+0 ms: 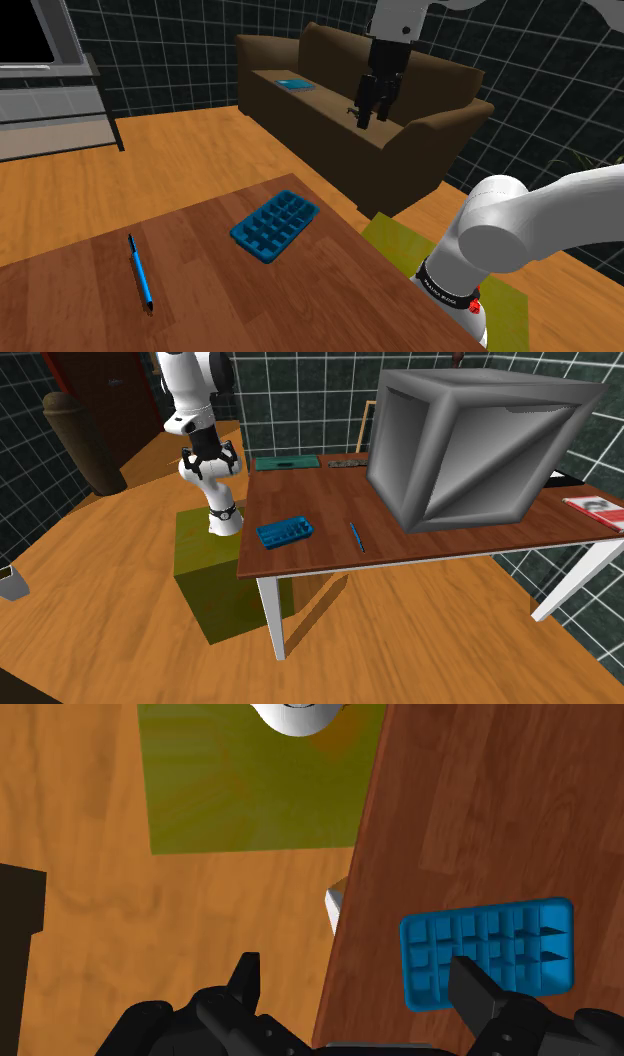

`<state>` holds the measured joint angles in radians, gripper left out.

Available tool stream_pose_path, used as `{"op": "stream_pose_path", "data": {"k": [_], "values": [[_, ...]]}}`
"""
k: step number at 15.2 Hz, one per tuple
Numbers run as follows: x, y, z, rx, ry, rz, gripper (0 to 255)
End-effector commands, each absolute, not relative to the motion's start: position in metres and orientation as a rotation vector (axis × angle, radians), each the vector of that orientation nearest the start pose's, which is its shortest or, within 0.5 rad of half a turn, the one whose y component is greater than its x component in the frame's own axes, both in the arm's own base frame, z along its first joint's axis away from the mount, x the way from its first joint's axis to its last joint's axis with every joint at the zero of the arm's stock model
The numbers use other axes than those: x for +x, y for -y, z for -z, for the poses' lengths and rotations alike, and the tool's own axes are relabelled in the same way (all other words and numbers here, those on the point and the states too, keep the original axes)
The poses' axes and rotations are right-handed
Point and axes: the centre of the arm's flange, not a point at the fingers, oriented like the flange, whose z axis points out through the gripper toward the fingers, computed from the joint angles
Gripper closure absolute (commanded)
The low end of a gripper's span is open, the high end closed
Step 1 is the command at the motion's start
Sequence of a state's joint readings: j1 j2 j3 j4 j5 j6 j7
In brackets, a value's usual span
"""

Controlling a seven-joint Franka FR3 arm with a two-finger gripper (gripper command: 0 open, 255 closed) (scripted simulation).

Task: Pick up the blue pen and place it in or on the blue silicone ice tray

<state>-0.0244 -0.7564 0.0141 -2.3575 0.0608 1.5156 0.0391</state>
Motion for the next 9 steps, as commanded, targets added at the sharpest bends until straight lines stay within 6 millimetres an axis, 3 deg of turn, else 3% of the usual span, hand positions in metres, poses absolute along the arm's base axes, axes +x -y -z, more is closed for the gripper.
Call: {"op": "stream_pose_path", "data": {"k": [1,9], "values": [[0.308,-0.005,-0.576,-3.088,-0.082,-0.133,0],[0.334,-0.102,-0.54,-3.098,-0.142,-0.137,0]]}}
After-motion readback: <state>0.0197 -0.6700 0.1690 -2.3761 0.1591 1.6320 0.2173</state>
